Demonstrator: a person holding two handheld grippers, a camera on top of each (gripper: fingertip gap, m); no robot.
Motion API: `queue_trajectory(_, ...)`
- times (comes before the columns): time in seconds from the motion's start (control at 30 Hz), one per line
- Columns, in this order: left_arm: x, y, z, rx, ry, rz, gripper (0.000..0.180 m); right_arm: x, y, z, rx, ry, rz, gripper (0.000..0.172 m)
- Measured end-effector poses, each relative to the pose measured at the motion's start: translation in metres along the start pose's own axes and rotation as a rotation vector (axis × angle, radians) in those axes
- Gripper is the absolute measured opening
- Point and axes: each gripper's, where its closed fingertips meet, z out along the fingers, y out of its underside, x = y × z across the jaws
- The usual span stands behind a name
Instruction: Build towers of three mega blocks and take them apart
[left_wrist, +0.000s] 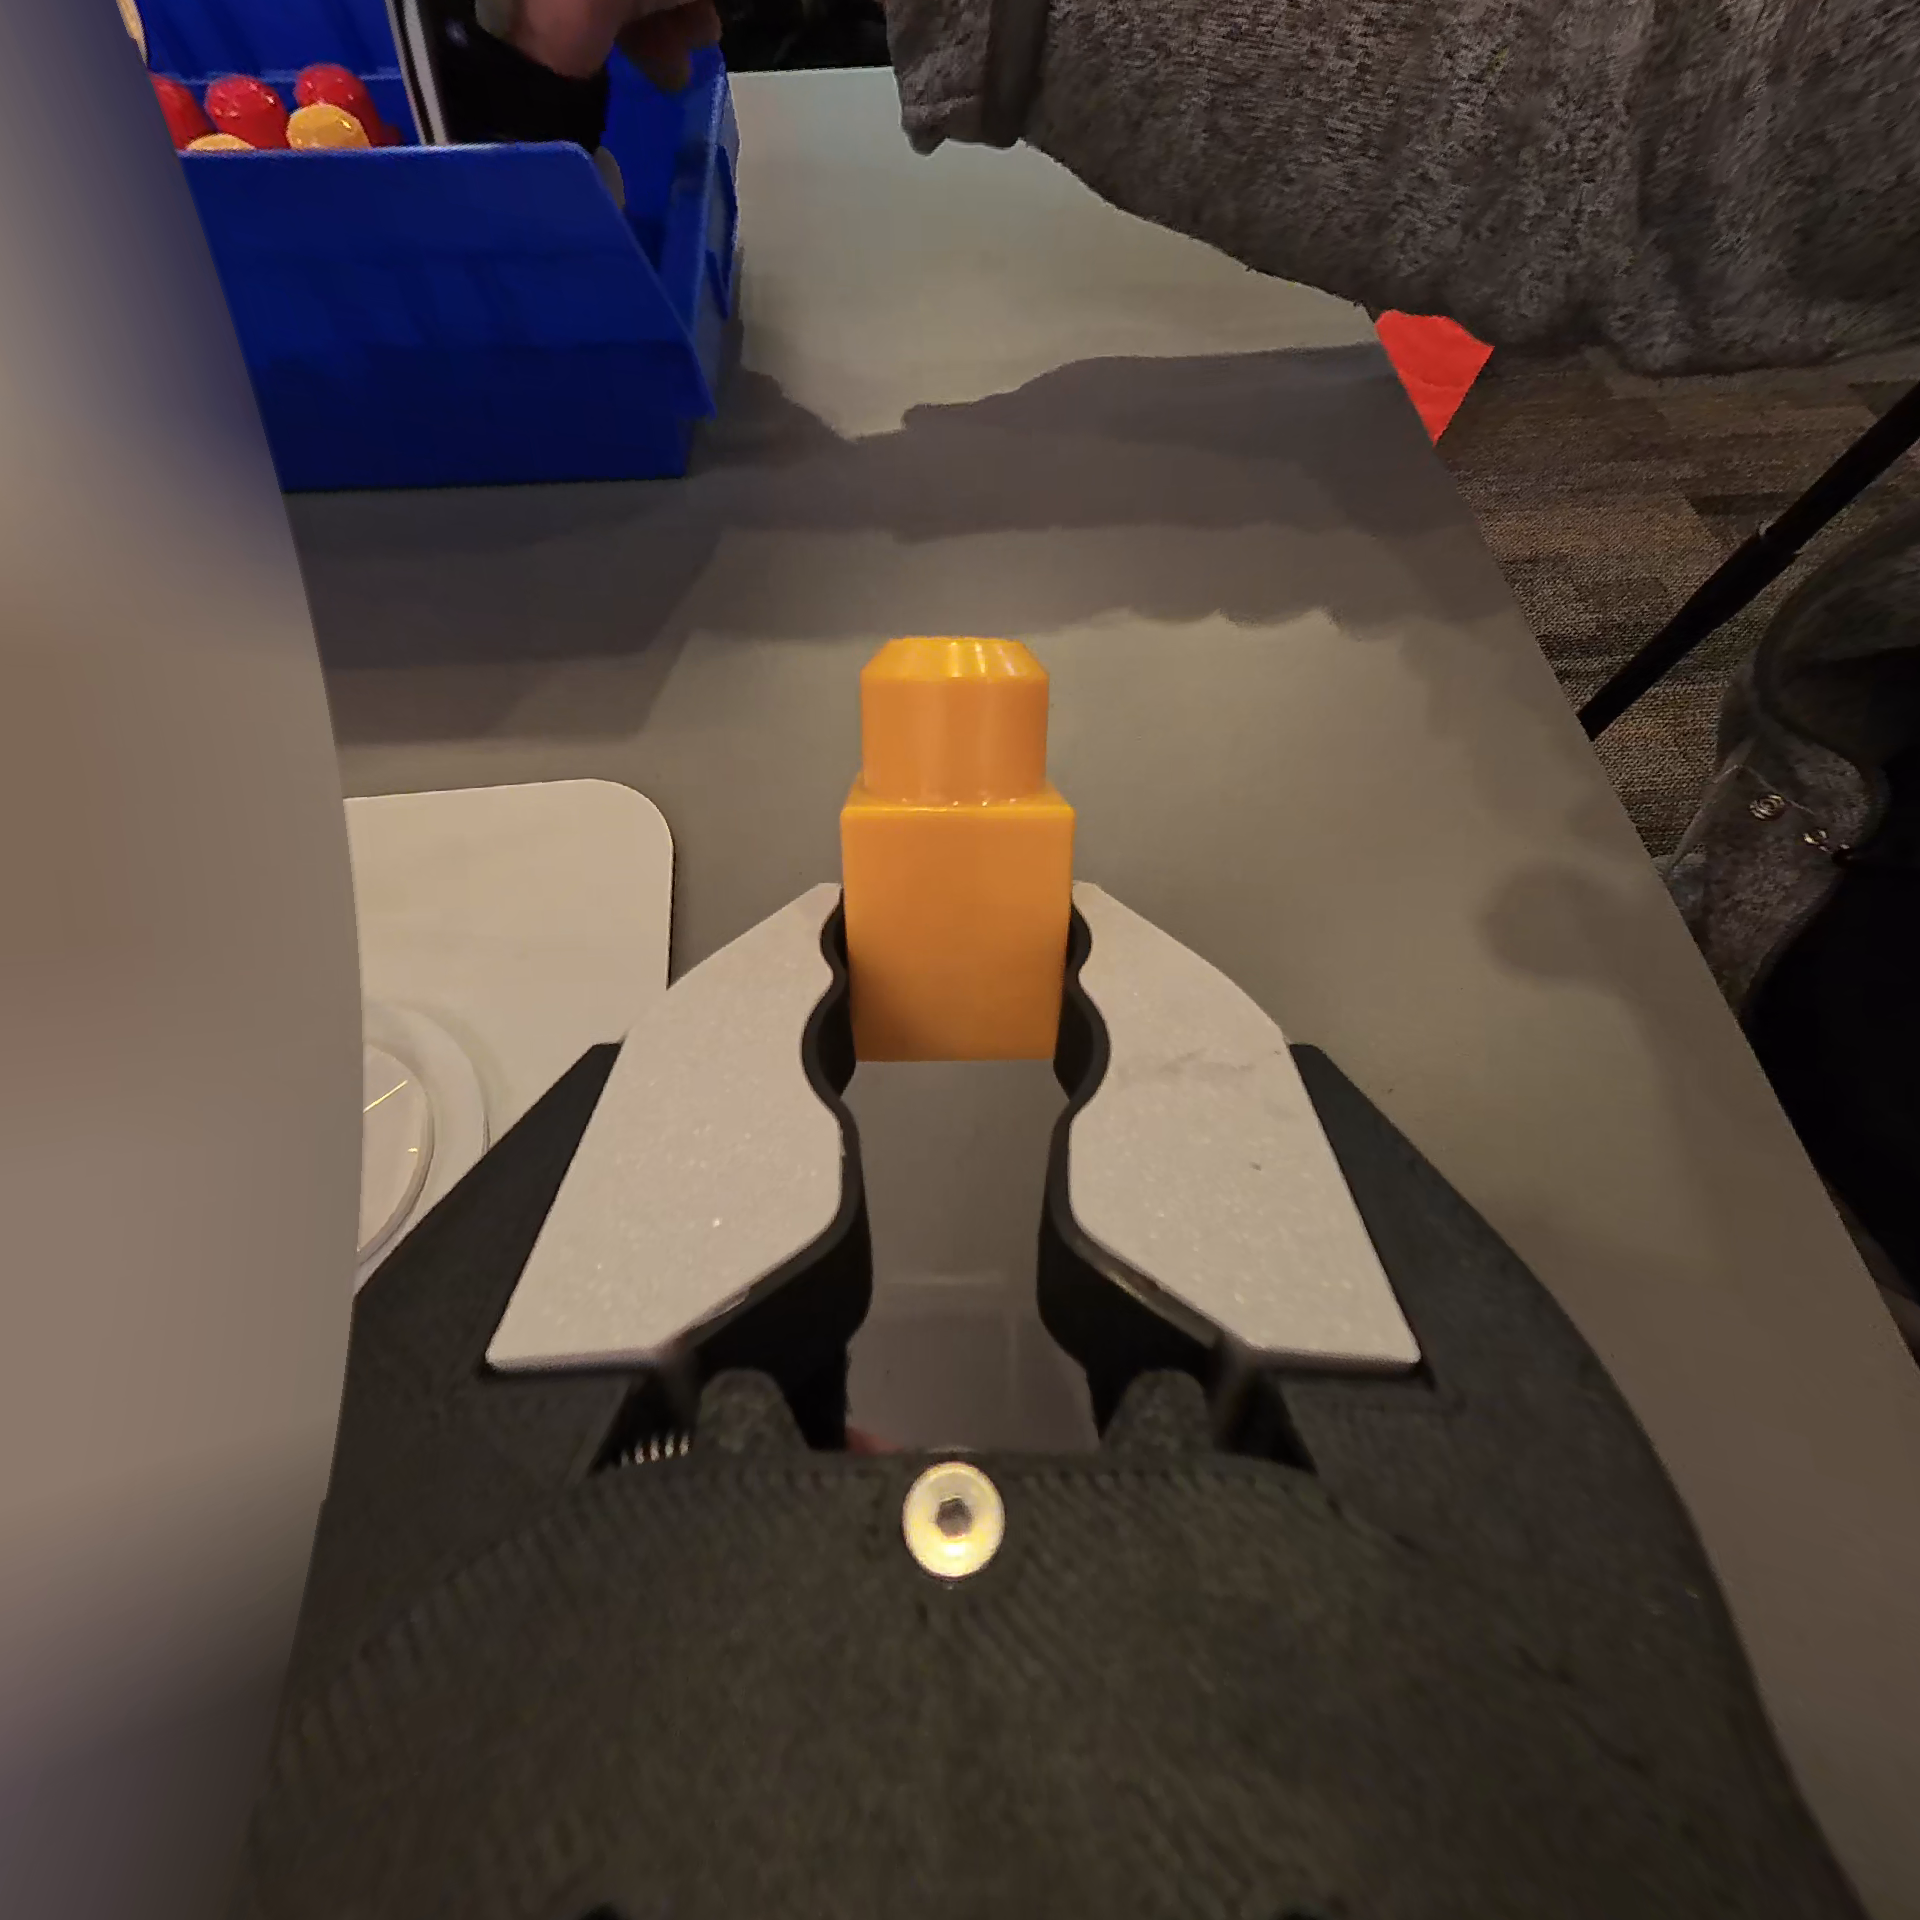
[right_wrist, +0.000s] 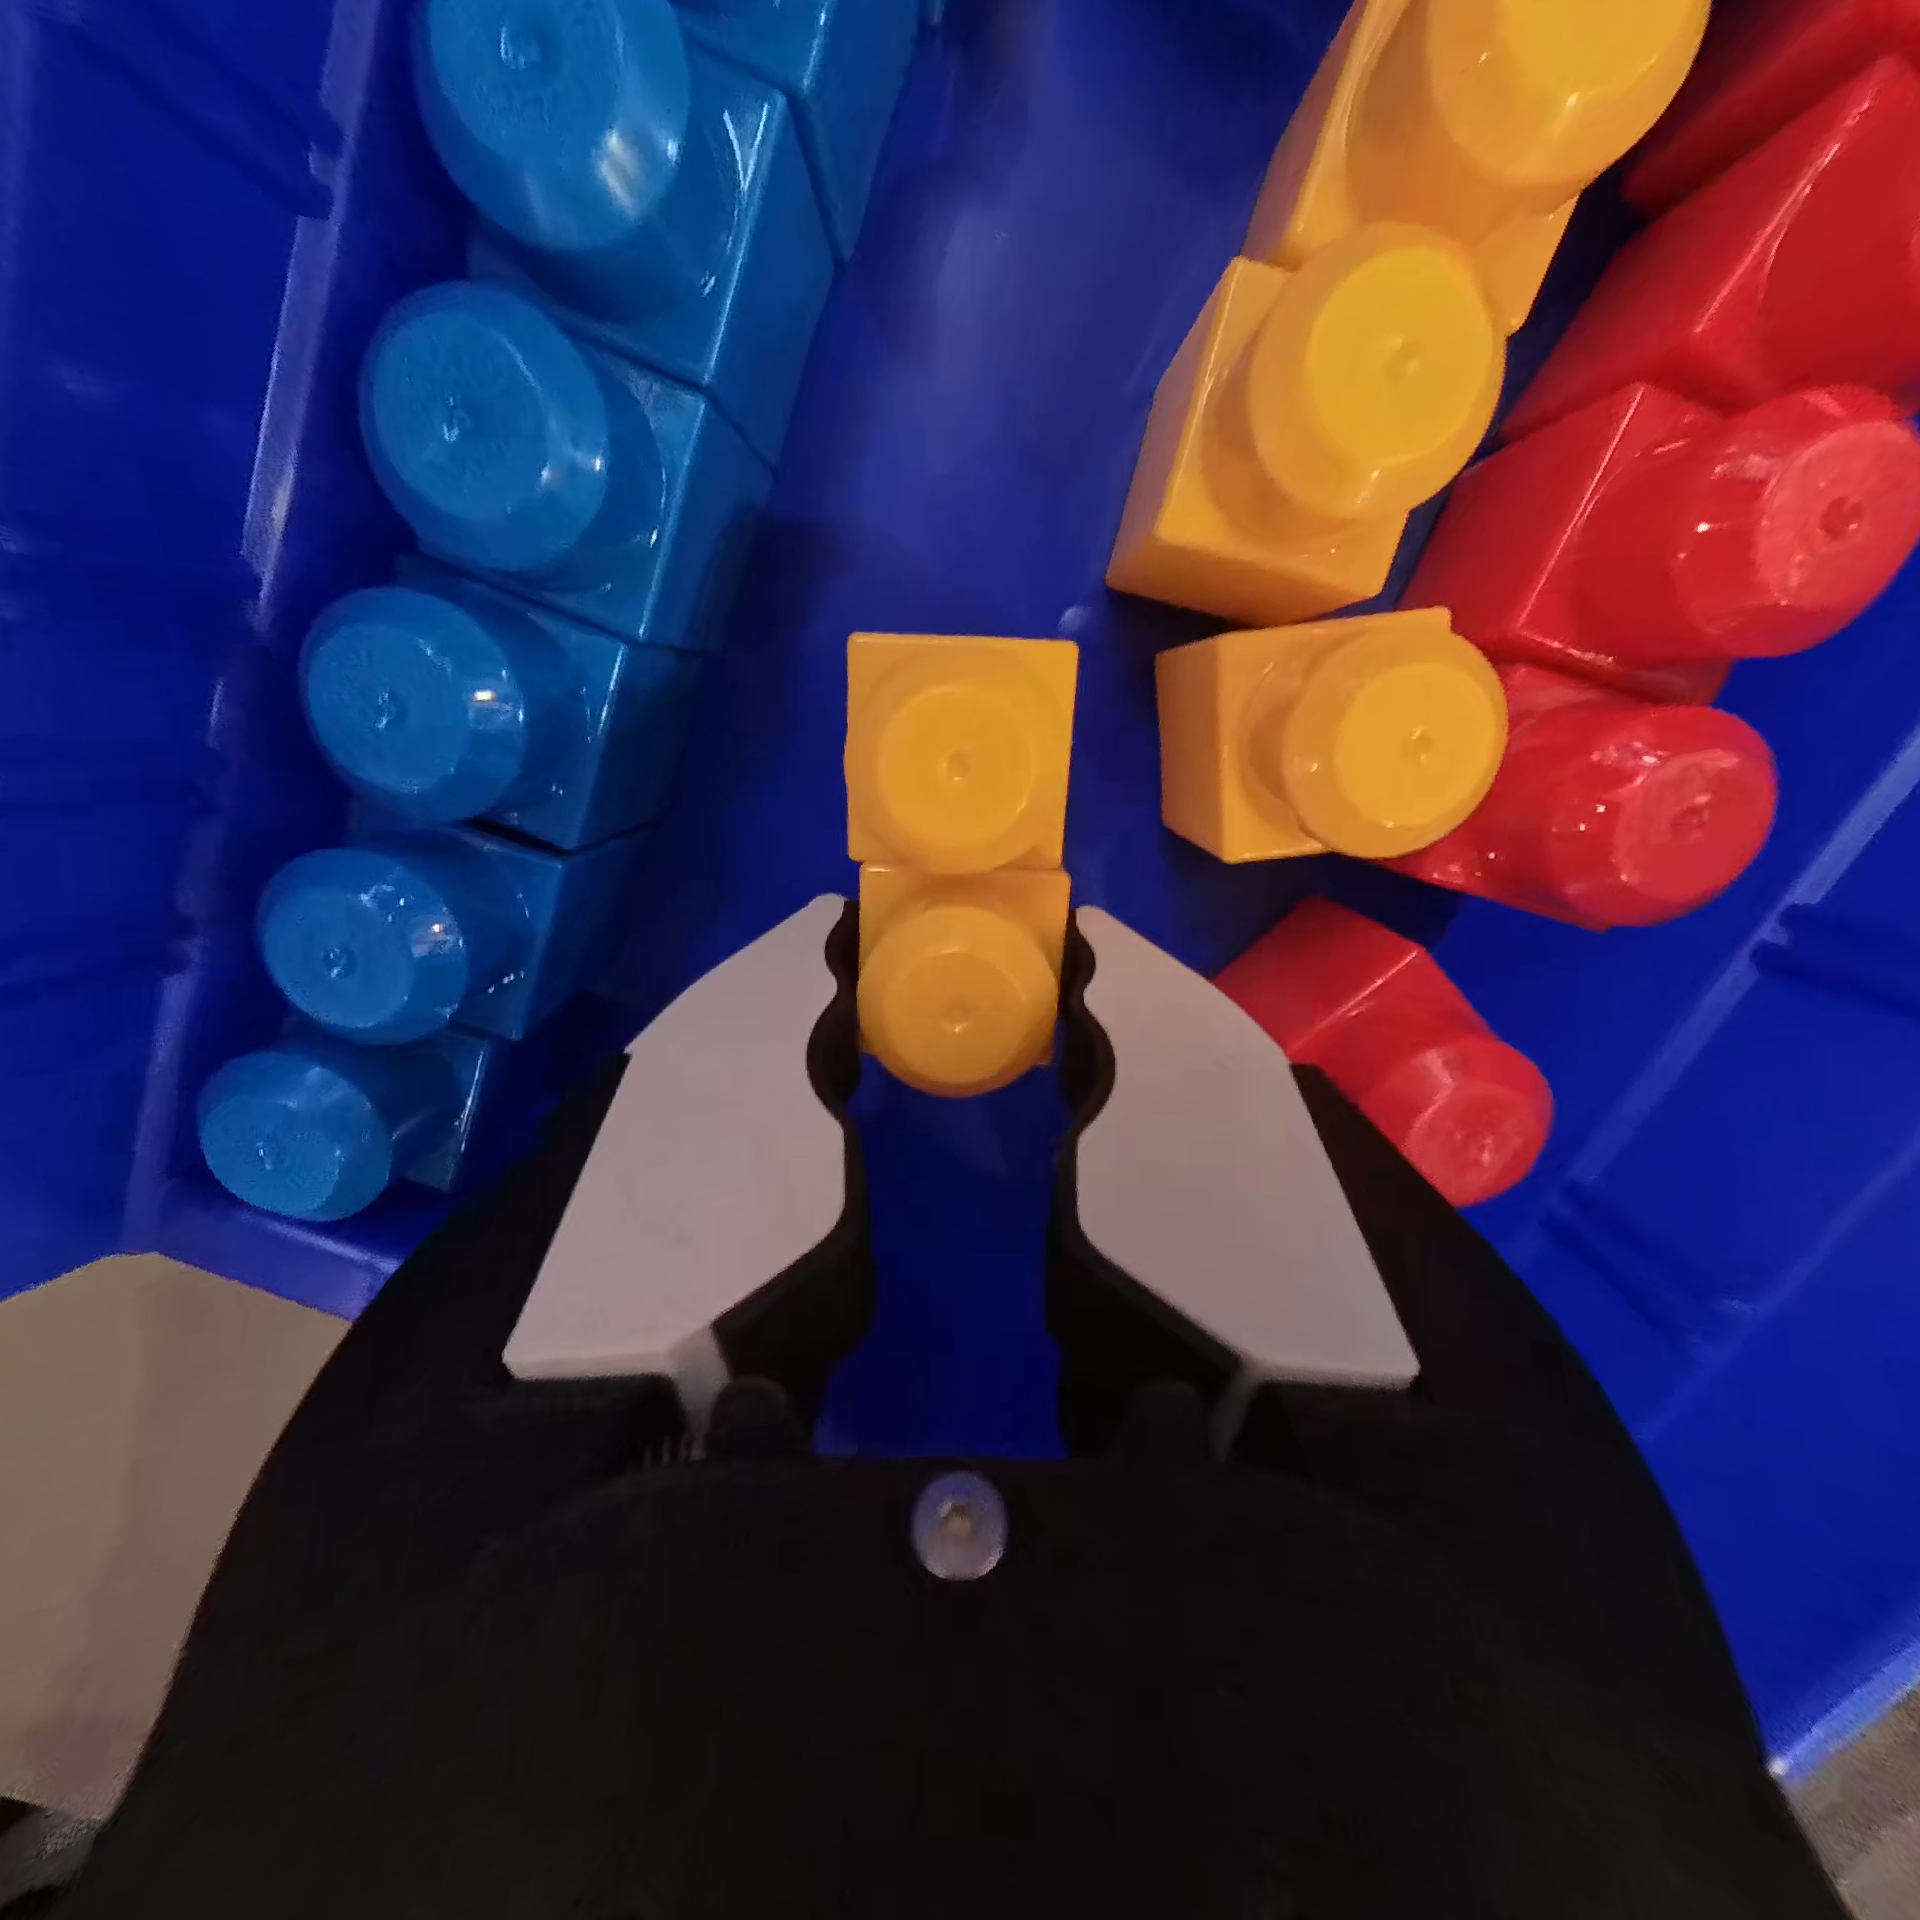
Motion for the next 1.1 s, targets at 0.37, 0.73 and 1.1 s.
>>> queue_trajectory(0.37, 0.0, 0.0, 0.0, 0.003, 0.0, 0.002, 0.035, 0.006, -0.002, -0.022, 0.049, 0.083, -0.013, 0.054)
queue_trajectory(0.73, -0.005, -0.011, -0.001, -0.012, -0.124, 0.092, 0.035, -0.151, 0.0, -0.143, 0.49, -0.132, -0.29, 0.048)
queue_trajectory(1.1, -0.019, -0.028, -0.016, 0.005, -0.354, 0.193, 0.035, -0.318, -0.024, -0.128, 0.667, -0.725, -0.351, 0.049)
